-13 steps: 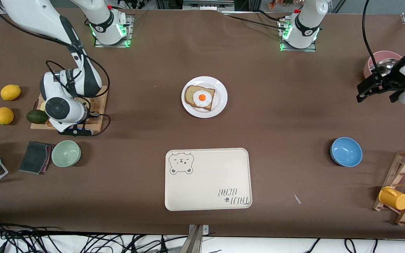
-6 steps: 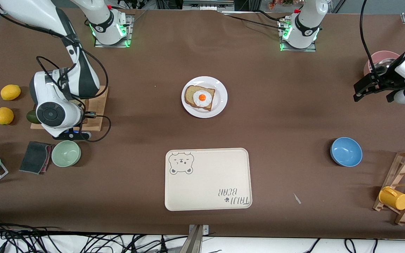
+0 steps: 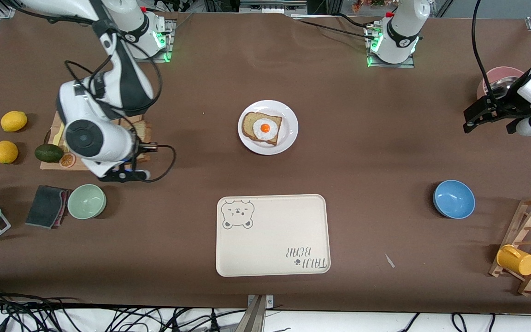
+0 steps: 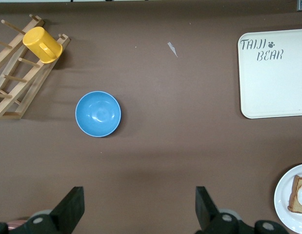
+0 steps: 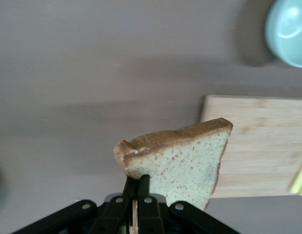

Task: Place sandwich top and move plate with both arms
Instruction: 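Lift the bread slice with the right gripper toward the white plate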

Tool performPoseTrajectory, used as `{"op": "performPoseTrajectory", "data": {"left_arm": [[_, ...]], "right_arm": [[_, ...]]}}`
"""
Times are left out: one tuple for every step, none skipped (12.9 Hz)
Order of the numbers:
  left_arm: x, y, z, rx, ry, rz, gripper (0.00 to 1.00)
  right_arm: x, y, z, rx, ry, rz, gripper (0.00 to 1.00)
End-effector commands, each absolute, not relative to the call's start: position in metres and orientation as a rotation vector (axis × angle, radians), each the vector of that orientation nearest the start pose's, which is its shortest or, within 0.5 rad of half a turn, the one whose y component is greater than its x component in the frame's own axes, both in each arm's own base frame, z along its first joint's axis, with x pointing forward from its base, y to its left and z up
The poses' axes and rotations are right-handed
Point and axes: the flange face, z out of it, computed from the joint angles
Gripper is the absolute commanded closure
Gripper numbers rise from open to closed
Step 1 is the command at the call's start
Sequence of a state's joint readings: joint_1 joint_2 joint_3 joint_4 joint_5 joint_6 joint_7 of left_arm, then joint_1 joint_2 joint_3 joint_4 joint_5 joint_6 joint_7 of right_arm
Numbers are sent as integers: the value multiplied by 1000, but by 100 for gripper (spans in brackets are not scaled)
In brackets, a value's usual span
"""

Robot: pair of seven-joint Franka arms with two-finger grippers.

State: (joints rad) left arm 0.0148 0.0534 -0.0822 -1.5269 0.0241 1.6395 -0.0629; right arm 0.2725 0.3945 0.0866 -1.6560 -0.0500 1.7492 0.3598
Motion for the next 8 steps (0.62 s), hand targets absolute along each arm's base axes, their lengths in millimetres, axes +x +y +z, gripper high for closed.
{"op": "performPoseTrajectory", "data": {"left_arm": [[579,-33,627,-3120,12,-86,0],[580,-33,627,-3118,10,-86,0],[580,-32,627,-3117,10,-86,0],[580,-31,626,-3117,8,-84,0],[580,-26,626,-3116,0,-84,0],[581,-24,625,-3116,-4,-81,0],[584,-25,620,-3119,-11,-72,0],[588,-25,611,-3129,-12,-47,0]], "right_arm": [[576,323,373,-3250,8,375,100],[563,359,370,-3244,42,365,100],[554,391,375,-3218,63,346,100],[544,420,377,-3204,54,333,100],[537,445,375,-3197,71,317,100],[526,472,371,-3194,91,299,100],[518,493,361,-3197,97,301,100],[507,511,349,-3203,107,303,100]]}}
